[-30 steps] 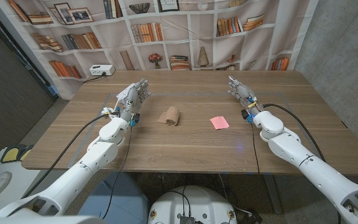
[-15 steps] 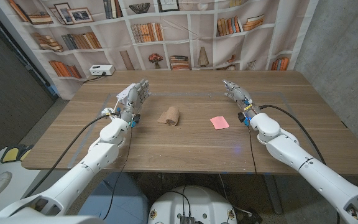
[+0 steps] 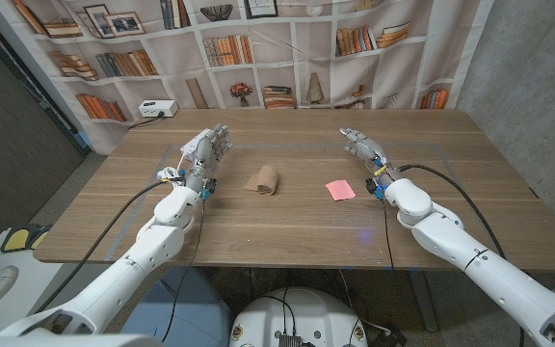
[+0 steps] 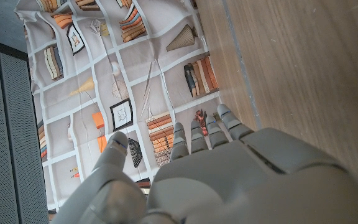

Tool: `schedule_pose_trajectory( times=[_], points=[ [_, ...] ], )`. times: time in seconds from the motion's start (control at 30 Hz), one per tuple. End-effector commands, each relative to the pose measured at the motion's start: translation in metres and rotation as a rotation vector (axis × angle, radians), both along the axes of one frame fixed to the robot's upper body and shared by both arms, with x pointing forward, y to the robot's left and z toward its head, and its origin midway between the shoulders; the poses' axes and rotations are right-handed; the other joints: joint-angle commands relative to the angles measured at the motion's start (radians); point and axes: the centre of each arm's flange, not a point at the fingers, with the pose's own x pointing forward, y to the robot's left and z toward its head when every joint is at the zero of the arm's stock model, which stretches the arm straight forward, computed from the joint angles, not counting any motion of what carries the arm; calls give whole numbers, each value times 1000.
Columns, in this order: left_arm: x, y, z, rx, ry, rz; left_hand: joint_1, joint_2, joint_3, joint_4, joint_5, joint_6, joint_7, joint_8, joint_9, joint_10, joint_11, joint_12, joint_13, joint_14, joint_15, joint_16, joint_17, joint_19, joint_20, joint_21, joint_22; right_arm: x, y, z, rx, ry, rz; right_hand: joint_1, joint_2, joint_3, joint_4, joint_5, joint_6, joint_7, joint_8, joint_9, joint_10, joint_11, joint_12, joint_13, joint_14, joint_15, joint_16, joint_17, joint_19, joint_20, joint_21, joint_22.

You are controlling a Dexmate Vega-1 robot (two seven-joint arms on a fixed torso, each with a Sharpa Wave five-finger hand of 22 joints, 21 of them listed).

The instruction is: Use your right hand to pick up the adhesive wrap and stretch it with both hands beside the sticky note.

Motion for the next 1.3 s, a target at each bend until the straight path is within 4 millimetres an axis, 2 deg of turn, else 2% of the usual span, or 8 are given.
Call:
schedule_pose_trajectory(
  times=[0.03,0.57,0.77,1.2,1.3],
  points=[
    [-5,0,-3,-14,-13,5,1,-5,-5,-4,4,10,-5,6,3,12,0,6,2,13,-2,8,4,8,4,-2,1,-14,13,-5,-58,-14,-6,22,3,14,0,0,2,-4,7,3,11,-5,3,1,0,-2,1,3,10,3,7,3],
    [-6,2,-2,-21,-28,-4,-5,-14,-13,-5,3,24,-5,7,3,26,-2,9,2,22,-5,9,5,19,0,-10,2,-26,30,-6,-138,-38,-20,67,7,30,-4,1,3,-9,9,3,11,-10,1,2,-3,-8,0,3,6,4,5,3],
    [-10,3,-3,-49,-49,19,-5,-11,-13,-5,4,58,0,15,3,52,-7,17,1,43,-11,14,4,34,-2,-16,2,-32,42,-6,-192,-48,-13,81,7,35,-4,1,2,-9,8,3,11,-11,0,2,-6,-7,-1,3,5,3,5,3],
    [-10,5,-5,-40,-45,6,-4,-9,-13,-7,4,59,-1,11,3,51,-6,15,1,43,-12,11,4,37,-5,-22,2,-41,54,-8,-258,-68,-27,103,7,42,-3,0,3,-10,8,3,12,-11,0,3,-9,-7,-2,2,2,4,4,3],
    [-9,5,-4,-32,-44,1,-4,-9,-13,-7,4,56,-3,9,3,50,-4,14,1,42,-11,10,4,38,-4,-24,2,-42,55,-9,-264,-71,-29,120,16,51,-3,1,3,-13,8,3,12,-13,-1,3,-11,-7,-2,2,0,6,3,3]
  ],
)
